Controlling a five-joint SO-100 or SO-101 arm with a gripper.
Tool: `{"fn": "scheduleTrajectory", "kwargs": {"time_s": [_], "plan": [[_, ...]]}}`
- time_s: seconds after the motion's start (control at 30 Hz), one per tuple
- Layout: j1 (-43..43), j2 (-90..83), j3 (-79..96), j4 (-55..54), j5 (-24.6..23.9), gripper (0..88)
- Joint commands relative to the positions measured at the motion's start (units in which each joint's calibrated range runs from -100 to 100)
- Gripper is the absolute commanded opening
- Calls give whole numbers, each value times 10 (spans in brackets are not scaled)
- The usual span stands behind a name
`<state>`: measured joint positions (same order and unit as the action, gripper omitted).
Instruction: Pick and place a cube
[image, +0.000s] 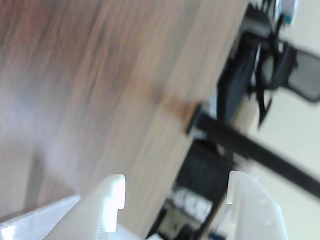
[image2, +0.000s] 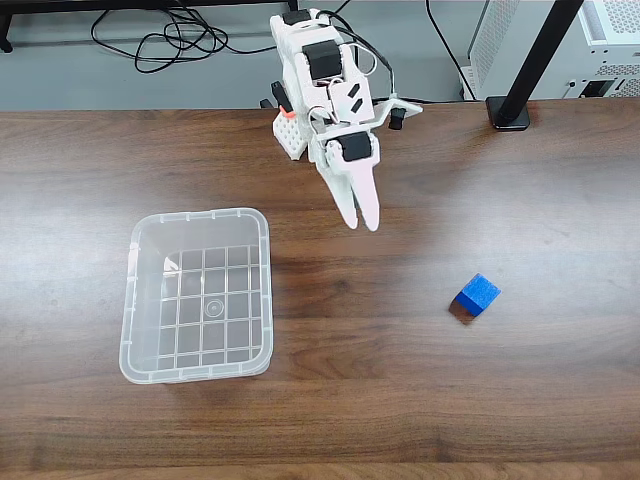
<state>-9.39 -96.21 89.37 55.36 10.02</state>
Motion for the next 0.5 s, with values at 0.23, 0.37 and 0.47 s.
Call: {"fn": "scheduleTrajectory", "kwargs": {"time_s": [0.23,0.37,0.47], "plan": [[-107,484,-369,33,9,221],[-107,684,-514,33,-20,222],[-113,806,-594,34,-29,222]]}}
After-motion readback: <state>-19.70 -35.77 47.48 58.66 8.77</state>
